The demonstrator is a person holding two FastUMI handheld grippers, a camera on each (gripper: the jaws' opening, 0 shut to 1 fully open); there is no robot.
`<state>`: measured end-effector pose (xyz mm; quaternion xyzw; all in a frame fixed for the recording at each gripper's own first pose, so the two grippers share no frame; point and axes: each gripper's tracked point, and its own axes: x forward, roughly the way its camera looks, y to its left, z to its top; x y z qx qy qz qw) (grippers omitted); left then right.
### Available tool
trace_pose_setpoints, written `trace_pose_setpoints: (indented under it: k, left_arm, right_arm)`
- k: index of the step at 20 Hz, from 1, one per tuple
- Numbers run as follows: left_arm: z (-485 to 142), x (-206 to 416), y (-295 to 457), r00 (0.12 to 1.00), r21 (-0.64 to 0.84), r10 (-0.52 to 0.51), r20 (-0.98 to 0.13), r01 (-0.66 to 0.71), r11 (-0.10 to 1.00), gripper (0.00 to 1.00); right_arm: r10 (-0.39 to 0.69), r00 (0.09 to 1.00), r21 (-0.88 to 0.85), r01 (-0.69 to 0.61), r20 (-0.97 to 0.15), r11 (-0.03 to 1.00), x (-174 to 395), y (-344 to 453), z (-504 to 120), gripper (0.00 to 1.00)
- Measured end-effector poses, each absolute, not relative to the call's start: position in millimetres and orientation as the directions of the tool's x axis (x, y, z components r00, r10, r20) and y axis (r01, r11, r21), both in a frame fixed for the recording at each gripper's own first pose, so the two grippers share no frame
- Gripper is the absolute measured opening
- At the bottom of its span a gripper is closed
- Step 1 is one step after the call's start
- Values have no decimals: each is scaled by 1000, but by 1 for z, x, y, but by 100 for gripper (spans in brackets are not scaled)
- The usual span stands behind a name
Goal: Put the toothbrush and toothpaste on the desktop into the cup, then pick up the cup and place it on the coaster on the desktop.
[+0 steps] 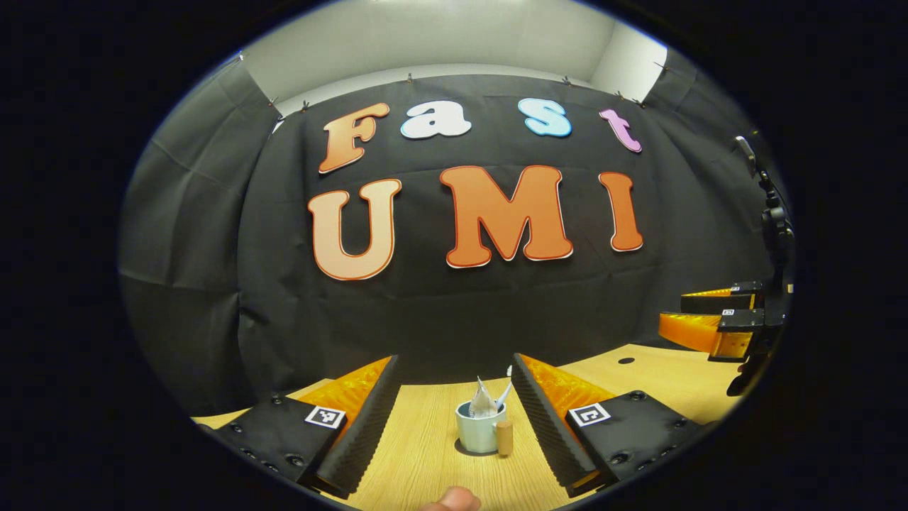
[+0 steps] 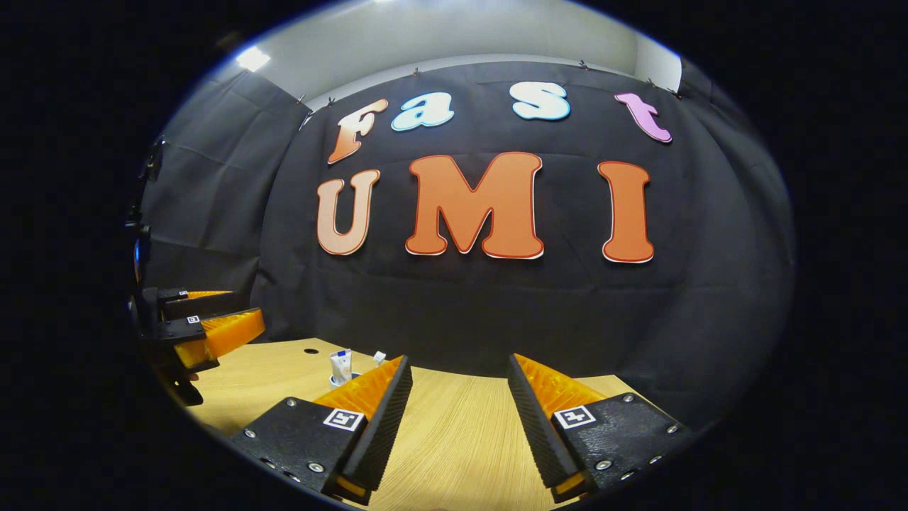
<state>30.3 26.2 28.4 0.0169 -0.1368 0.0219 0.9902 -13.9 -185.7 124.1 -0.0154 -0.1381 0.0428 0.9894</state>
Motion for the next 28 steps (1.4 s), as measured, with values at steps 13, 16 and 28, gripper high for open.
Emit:
trace_pose_setpoints:
  k: [13, 16, 28]
  left_arm:
    - [22, 38, 25, 961, 13, 53, 273, -59, 998, 99]
    - [24, 38, 25, 960, 12, 54, 276, -60, 998, 99]
    - [26, 43, 16, 959, 2, 46, 278, -49, 999, 99]
  right_arm:
    - [95, 961, -55, -84, 258, 995, -14, -179, 119, 83]
    - [92, 962, -53, -81, 255, 995, -15, -181, 119, 83]
    - [90, 965, -46, -81, 245, 996, -13, -184, 114, 83]
